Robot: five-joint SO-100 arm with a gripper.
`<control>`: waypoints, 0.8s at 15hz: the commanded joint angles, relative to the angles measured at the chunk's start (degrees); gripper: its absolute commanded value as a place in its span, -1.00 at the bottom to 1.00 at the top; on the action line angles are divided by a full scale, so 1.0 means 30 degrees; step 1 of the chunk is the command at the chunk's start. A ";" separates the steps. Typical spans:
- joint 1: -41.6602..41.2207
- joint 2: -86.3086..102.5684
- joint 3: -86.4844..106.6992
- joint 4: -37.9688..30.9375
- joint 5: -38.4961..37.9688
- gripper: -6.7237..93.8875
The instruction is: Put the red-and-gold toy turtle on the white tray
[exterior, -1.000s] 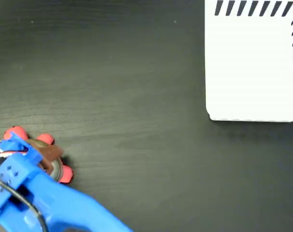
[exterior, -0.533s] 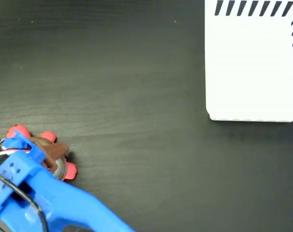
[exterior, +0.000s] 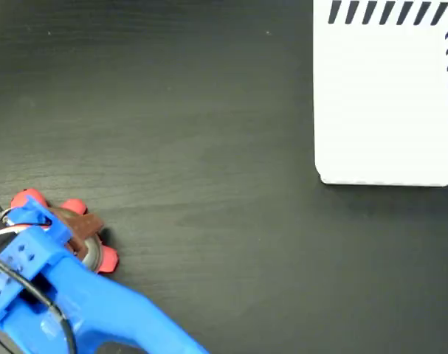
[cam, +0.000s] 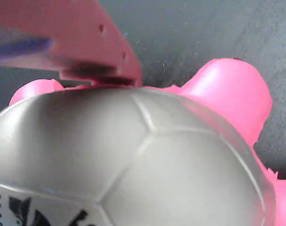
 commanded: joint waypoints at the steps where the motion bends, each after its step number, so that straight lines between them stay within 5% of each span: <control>1: -0.0117 0.0732 -0.0264 -0.0029 0.0234 0.22; 12: -0.0059 0.2549 -0.0322 0.0703 0.1084 0.24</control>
